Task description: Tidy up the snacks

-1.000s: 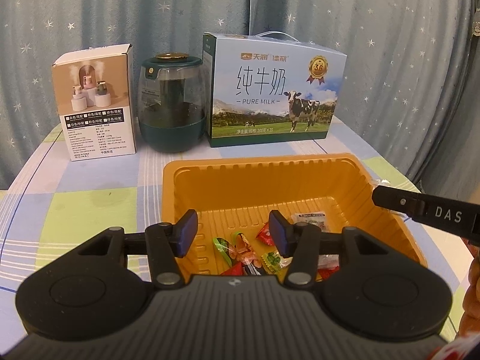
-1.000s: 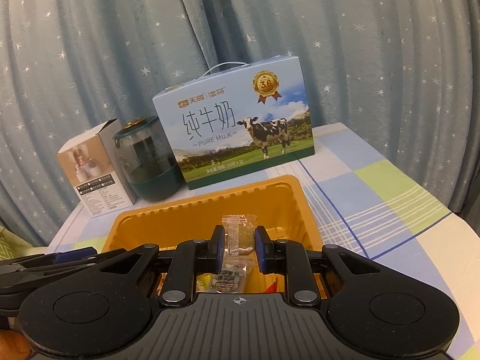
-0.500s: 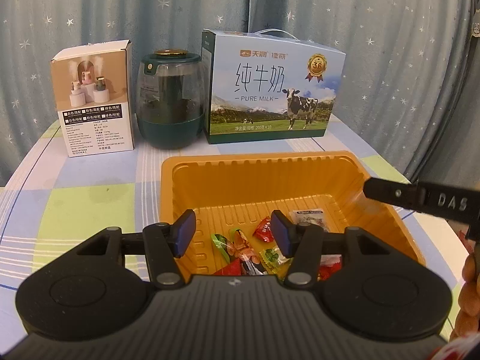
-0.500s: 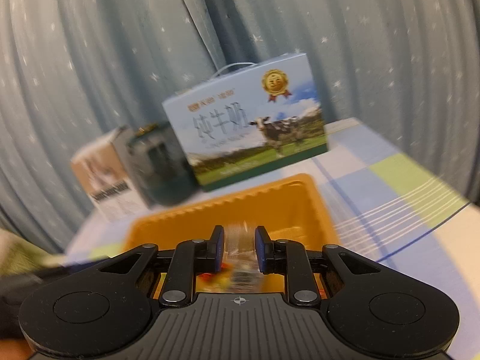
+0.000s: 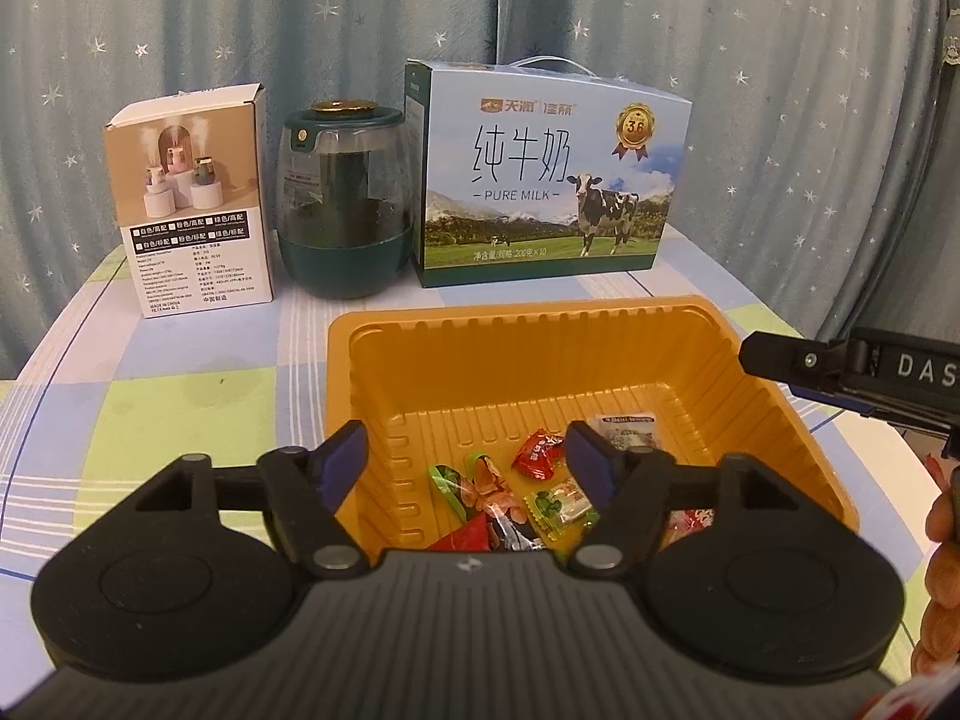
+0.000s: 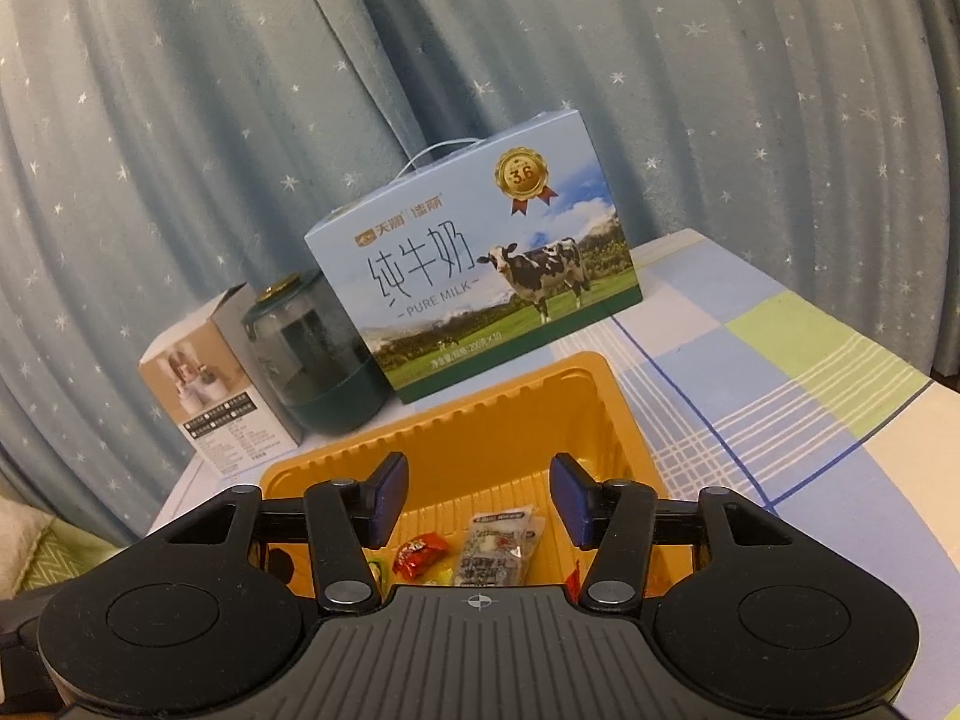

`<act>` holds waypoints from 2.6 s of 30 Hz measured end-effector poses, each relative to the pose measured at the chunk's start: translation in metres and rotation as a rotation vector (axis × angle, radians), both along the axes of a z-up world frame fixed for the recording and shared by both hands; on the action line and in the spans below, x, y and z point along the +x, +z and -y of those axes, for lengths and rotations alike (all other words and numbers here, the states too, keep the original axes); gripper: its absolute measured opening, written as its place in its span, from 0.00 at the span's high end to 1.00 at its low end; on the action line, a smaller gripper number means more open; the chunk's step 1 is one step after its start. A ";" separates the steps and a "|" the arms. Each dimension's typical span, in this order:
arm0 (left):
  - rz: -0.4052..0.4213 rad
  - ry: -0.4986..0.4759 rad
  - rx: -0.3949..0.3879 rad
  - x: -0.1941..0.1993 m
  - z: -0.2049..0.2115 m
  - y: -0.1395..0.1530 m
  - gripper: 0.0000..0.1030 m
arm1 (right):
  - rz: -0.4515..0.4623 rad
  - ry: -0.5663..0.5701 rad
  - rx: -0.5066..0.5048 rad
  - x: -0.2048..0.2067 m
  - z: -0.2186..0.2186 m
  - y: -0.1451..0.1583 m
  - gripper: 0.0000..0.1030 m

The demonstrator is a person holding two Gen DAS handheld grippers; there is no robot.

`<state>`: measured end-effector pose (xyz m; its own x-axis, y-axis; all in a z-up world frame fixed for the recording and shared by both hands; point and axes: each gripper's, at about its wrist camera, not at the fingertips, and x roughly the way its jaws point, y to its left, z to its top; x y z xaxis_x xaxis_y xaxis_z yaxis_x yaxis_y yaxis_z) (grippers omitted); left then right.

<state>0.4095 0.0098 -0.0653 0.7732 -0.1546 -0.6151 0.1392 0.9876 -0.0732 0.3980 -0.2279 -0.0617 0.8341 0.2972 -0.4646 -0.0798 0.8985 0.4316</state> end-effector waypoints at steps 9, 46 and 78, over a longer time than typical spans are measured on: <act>0.013 -0.004 0.025 -0.004 0.001 -0.001 0.14 | -0.018 -0.003 -0.065 -0.002 -0.003 0.001 0.47; 0.008 0.115 0.035 -0.184 0.012 0.052 0.00 | -0.030 0.083 -0.234 -0.176 0.011 0.041 0.12; -0.021 0.237 0.015 -0.391 0.028 0.113 0.00 | -0.080 0.100 -0.302 -0.386 0.017 0.096 0.12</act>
<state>0.0180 -0.0186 0.0473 0.7740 0.0390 -0.6320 -0.0977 0.9935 -0.0584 0.0115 -0.2448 0.0347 0.7650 0.2146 -0.6073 -0.1509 0.9763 0.1549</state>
